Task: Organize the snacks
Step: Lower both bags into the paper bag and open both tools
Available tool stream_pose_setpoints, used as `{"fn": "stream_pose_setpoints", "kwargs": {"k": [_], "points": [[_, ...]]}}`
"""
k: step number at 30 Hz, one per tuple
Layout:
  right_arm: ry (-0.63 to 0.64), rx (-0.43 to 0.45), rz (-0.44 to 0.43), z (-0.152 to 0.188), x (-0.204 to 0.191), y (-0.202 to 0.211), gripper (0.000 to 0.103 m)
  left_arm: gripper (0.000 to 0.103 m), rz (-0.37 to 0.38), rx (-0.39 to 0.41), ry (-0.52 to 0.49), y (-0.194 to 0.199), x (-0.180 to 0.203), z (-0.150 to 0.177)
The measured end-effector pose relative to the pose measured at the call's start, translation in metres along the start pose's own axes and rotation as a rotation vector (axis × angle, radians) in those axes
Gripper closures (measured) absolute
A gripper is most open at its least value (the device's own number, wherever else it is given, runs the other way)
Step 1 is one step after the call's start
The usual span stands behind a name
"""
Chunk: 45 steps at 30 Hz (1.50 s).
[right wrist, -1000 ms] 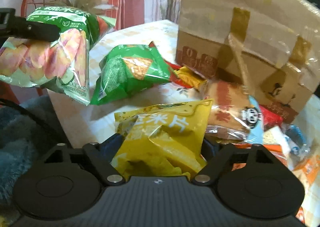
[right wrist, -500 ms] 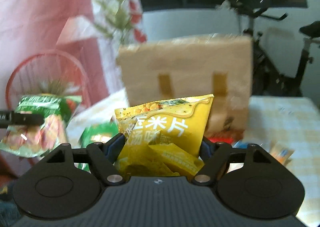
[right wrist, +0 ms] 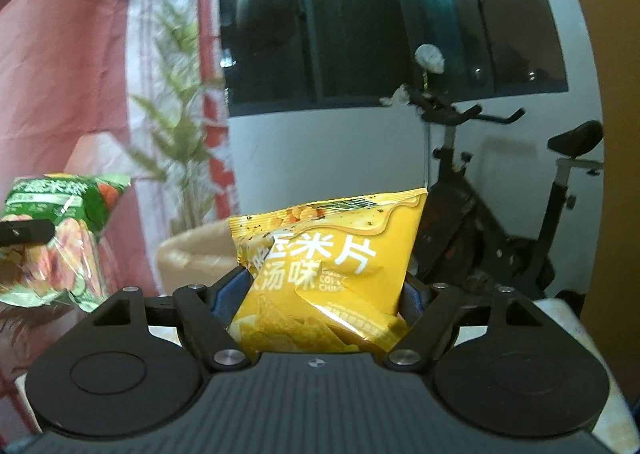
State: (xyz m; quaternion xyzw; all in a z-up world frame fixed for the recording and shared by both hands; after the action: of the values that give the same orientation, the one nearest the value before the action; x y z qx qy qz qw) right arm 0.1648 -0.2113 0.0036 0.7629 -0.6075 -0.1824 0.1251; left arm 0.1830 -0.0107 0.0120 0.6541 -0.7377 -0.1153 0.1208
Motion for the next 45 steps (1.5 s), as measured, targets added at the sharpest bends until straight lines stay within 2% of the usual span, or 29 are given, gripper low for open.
{"fn": "stream_pose_setpoints", "kwargs": {"k": [2,5,14,22,30,36,37,39,43,45], "points": [[0.006,0.029,0.016,-0.013,0.006,-0.004,0.026,0.033,-0.006,0.018,-0.030,-0.015,0.010,-0.010],[0.020,0.046,0.039,-0.028,0.010,-0.017,0.026,0.033,-0.007,-0.001,-0.075,-0.043,0.023,-0.023],[0.041,0.022,0.057,-0.055,0.014,-0.063,0.026,0.033,0.018,-0.184,-0.186,-0.123,0.036,-0.048],[0.027,-0.067,0.064,-0.063,0.020,-0.107,0.026,0.033,0.056,-0.373,-0.299,-0.178,0.032,-0.057],[0.062,-0.179,0.074,-0.063,0.015,-0.149,0.026,0.033,0.041,-0.535,-0.448,-0.221,0.030,-0.043],[0.060,-0.283,0.056,-0.055,0.012,-0.174,0.025,0.029,0.099,-0.614,-0.405,-0.239,0.018,-0.033],[0.058,-0.299,0.057,-0.054,0.013,-0.177,0.024,0.028,0.105,-0.616,-0.392,-0.241,0.017,-0.034],[0.051,-0.326,0.058,-0.052,0.014,-0.181,0.023,0.018,0.109,-0.620,-0.360,-0.243,0.012,-0.034],[0.016,-0.343,0.056,-0.052,0.018,-0.180,0.011,0.017,0.122,-0.614,-0.292,-0.238,0.002,-0.035],[0.001,-0.344,0.051,-0.054,0.021,-0.176,0.011,0.017,0.126,-0.597,-0.249,-0.232,-0.002,-0.036]]}}
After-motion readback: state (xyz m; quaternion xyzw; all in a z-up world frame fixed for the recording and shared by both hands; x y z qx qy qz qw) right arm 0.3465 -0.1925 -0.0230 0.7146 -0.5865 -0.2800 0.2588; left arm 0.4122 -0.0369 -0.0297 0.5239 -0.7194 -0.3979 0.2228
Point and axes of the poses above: each gripper's, at about its wrist camera, not at the fingertips, and y roughly against the way its jaws point, x to its right, z to its underside, the point moved 5 cm from there along -y, roughly the way its jaws point, and after that the axes turned 12 degrees about -x, right-handed, at the moved point
